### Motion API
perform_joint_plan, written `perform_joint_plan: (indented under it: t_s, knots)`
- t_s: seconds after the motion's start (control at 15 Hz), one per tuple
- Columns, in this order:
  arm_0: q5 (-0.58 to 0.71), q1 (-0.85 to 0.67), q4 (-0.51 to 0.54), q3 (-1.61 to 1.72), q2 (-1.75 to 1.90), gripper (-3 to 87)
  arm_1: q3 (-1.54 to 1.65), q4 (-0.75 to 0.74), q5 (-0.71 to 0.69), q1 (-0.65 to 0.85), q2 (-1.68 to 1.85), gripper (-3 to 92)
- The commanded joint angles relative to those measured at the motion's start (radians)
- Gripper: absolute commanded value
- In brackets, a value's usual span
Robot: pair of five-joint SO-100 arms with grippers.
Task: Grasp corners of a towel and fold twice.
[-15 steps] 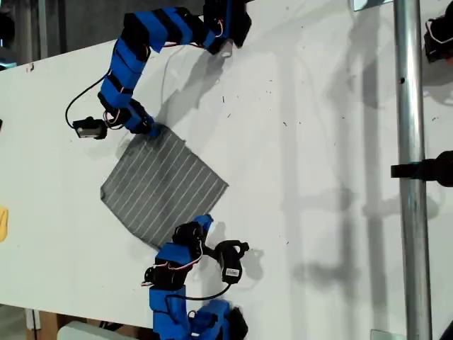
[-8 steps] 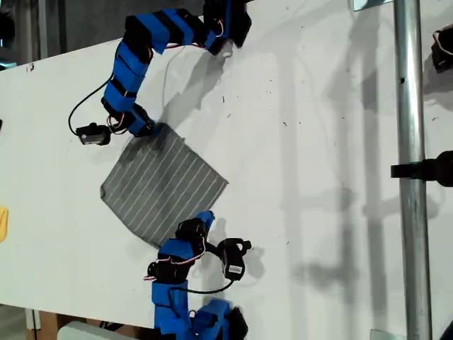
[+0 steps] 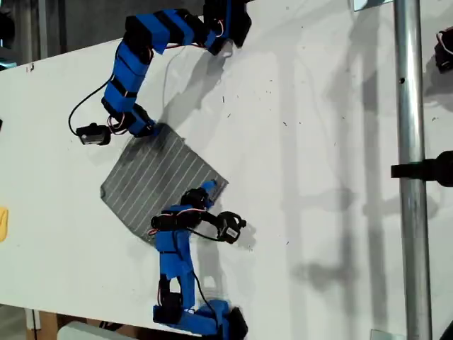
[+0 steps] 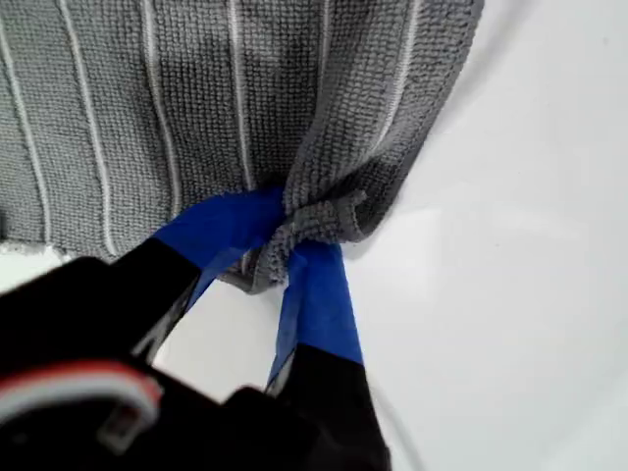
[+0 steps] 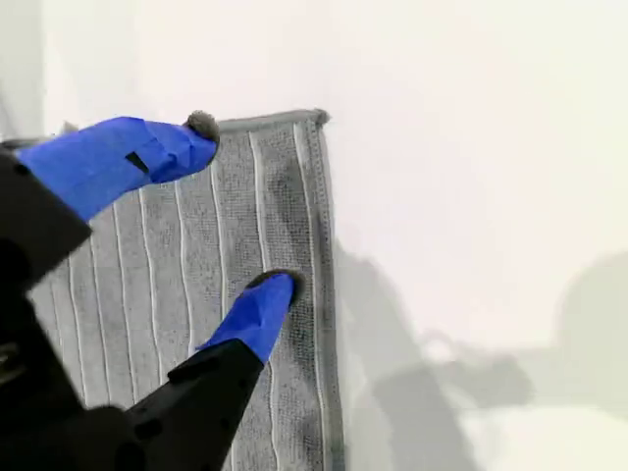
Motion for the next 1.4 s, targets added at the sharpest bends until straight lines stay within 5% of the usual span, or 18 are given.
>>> perform_joint_plan:
  t_s: [0.0,0.27,0.47,0.67,1.0,1.33]
  knots:
    - [0.012,-0.055,0.011,-0.129,-0.054,24.9,-0.025,0.008,0.015,-0.038,0.026,-0.3]
    - [0.006,-0.083,-0.005,-0.133,-0.141,22.7,-0.025,0.008,0.021,-0.041,0.048,-0.3]
    - [-0.048,-0.066,0.091,-0.163,-0.192,19.9,-0.025,0.012,0.026,-0.037,0.058,-0.3]
    - [-0.035,-0.057,0.117,-0.161,-0.198,-2.9,-0.025,0.015,0.035,-0.035,0.074,-0.3]
    - [-0.094,0.002,0.192,-0.14,-0.141,-2.9,0.029,0.048,0.066,-0.054,0.149,-0.3]
    - [-0.155,0.199,0.285,-0.075,0.13,-2.9,0.305,0.095,0.25,-0.322,0.503,-0.3]
